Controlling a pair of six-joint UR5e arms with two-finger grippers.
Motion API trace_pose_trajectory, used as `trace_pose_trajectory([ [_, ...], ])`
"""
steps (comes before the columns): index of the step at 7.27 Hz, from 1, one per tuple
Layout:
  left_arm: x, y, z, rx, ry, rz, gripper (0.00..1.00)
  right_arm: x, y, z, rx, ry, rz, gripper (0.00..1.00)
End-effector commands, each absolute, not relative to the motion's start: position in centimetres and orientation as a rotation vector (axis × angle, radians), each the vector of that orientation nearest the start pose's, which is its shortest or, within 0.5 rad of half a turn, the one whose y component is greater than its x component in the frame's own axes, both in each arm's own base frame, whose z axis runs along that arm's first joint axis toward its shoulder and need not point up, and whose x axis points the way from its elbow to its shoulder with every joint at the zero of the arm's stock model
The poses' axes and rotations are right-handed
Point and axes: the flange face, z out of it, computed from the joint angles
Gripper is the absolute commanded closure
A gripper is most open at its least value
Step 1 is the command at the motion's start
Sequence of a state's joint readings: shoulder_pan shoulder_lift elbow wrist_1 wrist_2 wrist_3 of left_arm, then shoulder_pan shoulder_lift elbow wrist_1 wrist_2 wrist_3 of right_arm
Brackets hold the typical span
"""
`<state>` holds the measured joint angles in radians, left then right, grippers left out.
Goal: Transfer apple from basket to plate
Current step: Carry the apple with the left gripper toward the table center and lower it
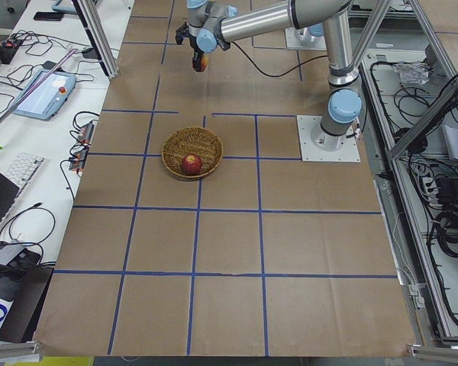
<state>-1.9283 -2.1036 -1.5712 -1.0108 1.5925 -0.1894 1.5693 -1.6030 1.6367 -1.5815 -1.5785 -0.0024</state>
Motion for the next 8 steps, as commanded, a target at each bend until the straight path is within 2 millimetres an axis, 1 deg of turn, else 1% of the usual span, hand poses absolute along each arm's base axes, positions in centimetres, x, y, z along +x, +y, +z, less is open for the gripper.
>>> trace_pose_trajectory([
  [1,-36.7,-56.4,19.5,0.249,3.112,-0.007,0.53,13.2,-47.6,47.2,0.0,3.149,0.036,0.0],
  [2,-37.0,-56.6,18.9,0.254,3.118,-0.034,0.53,13.2,-47.6,47.2,0.0,3.149,0.036,0.0],
  [4,-38.2,-56.0,17.8,0.28,3.118,-0.033,0.52,13.2,-47.6,47.2,0.0,3.149,0.036,0.0],
  [6,-38.4,-55.7,17.6,0.295,3.116,-0.031,0.46,13.2,-47.6,47.1,-0.003,3.149,0.039,0.0],
  [7,-38.4,-55.6,17.6,0.302,3.115,-0.031,0.3,13.2,-47.6,47.1,-0.003,3.149,0.039,0.0],
  [8,-38.4,-55.6,18.2,0.309,3.119,-0.044,0.01,13.2,-47.6,47.1,-0.003,3.149,0.039,0.0],
])
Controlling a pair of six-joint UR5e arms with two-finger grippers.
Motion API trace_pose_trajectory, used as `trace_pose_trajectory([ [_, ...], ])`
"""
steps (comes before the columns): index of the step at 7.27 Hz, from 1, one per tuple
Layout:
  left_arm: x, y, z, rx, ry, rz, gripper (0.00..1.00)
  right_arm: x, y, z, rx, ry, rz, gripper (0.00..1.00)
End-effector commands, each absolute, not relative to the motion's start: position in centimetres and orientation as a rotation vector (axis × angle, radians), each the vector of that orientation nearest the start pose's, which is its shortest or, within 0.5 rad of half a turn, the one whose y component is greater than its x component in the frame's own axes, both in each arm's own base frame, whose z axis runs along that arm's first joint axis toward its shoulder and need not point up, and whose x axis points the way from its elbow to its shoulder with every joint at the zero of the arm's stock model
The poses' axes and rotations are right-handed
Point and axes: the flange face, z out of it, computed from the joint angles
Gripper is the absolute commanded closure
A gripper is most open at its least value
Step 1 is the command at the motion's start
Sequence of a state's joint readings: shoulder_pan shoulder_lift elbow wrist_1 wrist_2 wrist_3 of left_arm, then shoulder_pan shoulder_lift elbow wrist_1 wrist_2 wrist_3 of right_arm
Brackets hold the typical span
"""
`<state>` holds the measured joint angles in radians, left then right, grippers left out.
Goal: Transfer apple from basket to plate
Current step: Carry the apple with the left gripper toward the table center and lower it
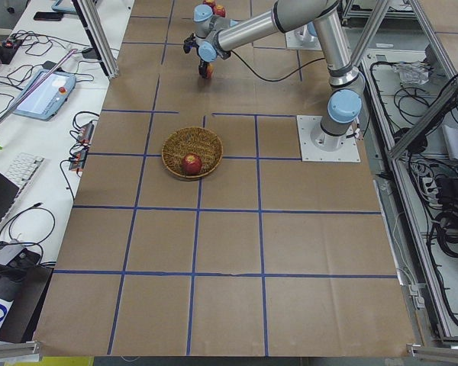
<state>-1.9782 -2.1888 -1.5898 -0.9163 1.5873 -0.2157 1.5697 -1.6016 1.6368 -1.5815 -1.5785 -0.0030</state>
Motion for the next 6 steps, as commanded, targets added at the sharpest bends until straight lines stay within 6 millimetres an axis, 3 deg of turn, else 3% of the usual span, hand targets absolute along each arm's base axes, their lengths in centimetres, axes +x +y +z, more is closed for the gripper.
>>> trace_pose_trajectory([
  [1,-38.1,-55.8,19.0,0.304,3.119,-0.061,0.01,13.2,-47.6,47.1,-0.003,3.149,0.039,0.0],
  [2,-38.1,-56.4,20.5,0.309,3.12,-0.086,0.01,13.2,-47.6,47.1,-0.003,3.149,0.039,0.0],
  [3,-36.7,-56.7,24.6,0.292,3.13,-0.152,0.01,13.2,-47.6,47.1,-0.003,3.149,0.039,0.0],
  [5,-28.9,-56.2,33.5,0.296,3.114,-0.089,0.01,13.3,-47.6,47.1,-0.007,3.151,0.039,0.0],
  [6,-24.7,-55.2,36.7,0.284,3.109,-0.08,0.01,13.4,-47.6,47.2,-0.01,3.148,0.036,0.0],
])
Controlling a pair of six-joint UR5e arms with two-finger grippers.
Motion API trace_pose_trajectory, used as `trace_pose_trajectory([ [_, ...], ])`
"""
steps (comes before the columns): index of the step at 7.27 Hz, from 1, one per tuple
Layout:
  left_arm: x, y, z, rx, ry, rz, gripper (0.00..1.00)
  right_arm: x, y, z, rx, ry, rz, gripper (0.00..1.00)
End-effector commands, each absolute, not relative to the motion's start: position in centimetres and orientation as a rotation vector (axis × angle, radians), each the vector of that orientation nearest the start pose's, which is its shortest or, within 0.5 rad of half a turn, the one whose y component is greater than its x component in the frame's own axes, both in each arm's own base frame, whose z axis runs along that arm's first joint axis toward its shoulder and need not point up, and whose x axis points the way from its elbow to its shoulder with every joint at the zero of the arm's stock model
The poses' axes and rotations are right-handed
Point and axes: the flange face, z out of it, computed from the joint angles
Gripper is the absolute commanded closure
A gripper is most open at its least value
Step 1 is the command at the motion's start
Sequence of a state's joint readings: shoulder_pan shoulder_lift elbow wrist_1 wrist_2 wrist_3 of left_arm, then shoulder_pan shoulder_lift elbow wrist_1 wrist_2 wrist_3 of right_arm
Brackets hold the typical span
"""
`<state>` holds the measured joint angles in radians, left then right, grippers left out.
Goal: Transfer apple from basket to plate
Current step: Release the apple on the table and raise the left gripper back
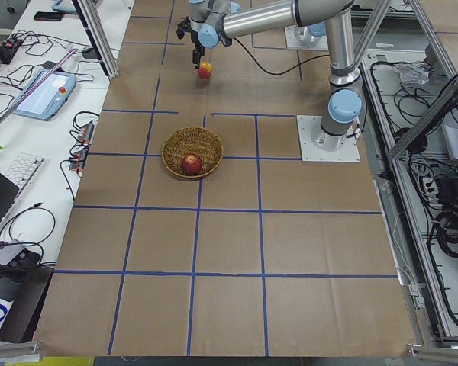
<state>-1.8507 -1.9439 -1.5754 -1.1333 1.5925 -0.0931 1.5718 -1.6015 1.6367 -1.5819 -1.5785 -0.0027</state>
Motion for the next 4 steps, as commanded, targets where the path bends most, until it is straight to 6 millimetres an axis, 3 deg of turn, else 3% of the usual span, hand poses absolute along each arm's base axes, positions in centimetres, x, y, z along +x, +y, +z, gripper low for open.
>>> trace_pose_trajectory([
  [1,-20.0,-54.1,40.1,0.248,3.108,-0.036,0.01,13.3,-47.6,47.3,-0.01,3.155,0.032,0.0],
  [2,-15.8,-53.1,43.0,0.25,3.106,-0.028,0.01,13.4,-47.5,47.8,-0.012,3.158,0.0,0.0],
  [4,-10.5,-51.2,46.7,0.25,3.099,-0.034,0.01,14.2,-48.5,47.3,-0.007,3.144,-0.024,0.0],
])
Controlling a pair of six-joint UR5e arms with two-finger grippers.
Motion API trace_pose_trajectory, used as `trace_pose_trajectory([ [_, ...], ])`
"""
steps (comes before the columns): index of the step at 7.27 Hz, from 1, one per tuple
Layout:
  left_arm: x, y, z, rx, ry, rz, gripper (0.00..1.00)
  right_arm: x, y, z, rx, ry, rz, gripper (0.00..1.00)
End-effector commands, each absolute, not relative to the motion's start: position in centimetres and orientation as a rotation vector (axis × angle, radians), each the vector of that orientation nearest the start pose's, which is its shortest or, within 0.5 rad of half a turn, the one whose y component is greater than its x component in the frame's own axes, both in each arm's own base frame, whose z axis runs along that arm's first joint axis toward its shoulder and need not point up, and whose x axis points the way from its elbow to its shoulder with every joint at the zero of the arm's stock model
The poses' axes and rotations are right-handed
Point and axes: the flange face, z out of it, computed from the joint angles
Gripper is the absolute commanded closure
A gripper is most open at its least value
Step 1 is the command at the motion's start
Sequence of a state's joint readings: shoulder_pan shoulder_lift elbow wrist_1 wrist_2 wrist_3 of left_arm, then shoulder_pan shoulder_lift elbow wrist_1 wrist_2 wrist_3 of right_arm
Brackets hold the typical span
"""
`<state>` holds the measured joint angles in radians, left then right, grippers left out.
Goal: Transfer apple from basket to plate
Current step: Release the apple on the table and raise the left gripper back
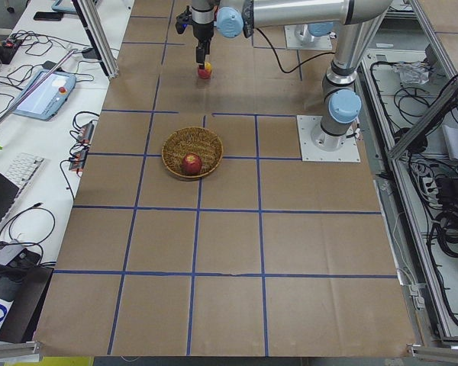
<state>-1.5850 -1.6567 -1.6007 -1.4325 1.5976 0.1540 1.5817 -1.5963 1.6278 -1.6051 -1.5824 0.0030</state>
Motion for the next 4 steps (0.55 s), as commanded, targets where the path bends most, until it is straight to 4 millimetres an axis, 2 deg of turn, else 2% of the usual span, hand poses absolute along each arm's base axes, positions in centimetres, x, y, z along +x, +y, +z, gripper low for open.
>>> trace_pose_trajectory([
  [1,-9.2,-50.7,47.4,0.212,3.101,-0.029,0.01,15.7,-48.6,47.0,-0.048,3.145,-0.036,0.0],
  [2,-8.8,-50.4,47.8,0.214,3.099,-0.023,0.01,17.9,-48.7,46.6,-0.039,3.142,-0.063,0.0],
  [4,-8.7,-50.0,48.4,0.211,3.096,-0.037,0.01,24.2,-49.3,44.5,-0.007,3.14,-0.096,0.0],
])
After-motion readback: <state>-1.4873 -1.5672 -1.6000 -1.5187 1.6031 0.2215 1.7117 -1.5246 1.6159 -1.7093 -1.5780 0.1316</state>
